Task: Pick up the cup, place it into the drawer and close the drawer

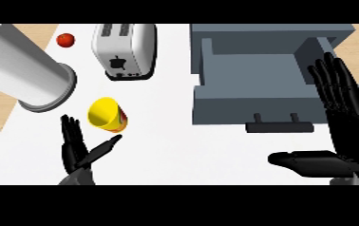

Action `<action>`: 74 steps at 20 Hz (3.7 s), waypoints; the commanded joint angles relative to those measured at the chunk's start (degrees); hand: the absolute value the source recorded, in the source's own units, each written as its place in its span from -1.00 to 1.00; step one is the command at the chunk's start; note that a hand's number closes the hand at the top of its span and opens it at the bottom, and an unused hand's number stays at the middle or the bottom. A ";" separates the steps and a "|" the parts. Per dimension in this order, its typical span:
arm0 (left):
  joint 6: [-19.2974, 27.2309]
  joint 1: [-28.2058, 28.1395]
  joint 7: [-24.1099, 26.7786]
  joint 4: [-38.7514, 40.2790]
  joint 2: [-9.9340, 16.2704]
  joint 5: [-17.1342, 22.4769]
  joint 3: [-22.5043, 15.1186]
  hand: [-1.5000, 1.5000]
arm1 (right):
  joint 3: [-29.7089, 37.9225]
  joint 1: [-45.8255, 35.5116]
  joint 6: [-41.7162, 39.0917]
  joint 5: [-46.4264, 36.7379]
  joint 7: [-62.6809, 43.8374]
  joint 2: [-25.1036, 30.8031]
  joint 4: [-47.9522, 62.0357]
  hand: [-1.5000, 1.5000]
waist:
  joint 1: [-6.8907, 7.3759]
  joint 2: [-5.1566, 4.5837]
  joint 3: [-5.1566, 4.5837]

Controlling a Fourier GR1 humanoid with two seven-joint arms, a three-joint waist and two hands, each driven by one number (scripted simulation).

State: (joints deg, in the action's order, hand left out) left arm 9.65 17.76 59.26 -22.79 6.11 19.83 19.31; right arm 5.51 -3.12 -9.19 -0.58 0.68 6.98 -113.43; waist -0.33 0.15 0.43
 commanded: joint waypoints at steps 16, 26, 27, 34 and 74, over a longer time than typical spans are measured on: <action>-13.45 8.76 3.88 8.53 3.36 0.93 1.74 -1.00 | 1.98 -3.96 -1.09 2.38 -1.89 1.07 3.07 -1.00 | -0.87 -0.63 -0.61; -20.91 11.18 4.75 6.56 -0.09 1.48 1.21 1.00 | 1.09 -4.24 -0.81 1.57 -3.86 0.89 2.33 -1.00 | -0.50 -0.39 -0.55; -23.16 11.65 4.24 7.86 2.05 1.55 1.63 1.00 | 2.68 -5.25 -2.45 1.82 2.77 1.77 9.18 -1.00 | -0.61 -0.78 -0.57; -31.51 8.94 4.44 6.62 5.55 -1.65 -1.79 1.00 | 1.25 -2.71 -1.38 0.20 0.36 1.14 4.21 -1.00 | -0.80 -0.60 -0.59; -2.16 39.76 -44.01 -33.54 -6.04 -10.05 -20.60 1.00 | 6.78 -2.12 -3.33 4.19 -1.14 4.15 3.86 -1.00 | -0.47 -0.21 -0.41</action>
State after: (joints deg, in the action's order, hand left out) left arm 4.53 51.24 20.19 -58.70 1.01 10.35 -0.49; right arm 10.81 -3.98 -12.20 2.70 1.25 9.70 -109.84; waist -0.48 0.02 0.03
